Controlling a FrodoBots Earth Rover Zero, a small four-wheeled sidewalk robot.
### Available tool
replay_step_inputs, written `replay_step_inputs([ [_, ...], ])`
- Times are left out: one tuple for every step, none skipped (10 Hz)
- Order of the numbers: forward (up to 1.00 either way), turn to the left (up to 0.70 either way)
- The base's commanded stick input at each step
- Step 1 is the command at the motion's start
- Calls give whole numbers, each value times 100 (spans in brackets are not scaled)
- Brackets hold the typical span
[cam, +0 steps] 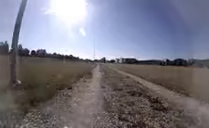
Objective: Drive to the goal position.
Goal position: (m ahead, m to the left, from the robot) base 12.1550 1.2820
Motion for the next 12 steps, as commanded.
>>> replay_step_inputs([
  [50, 0],
  [50, 0],
  [50, 0],
  [50, 0],
  [50, 0],
  [50, 0],
  [50, 0],
  [50, 0],
  [50, 0],
  [50, 0],
  [50, 0],
  [50, 0],
])
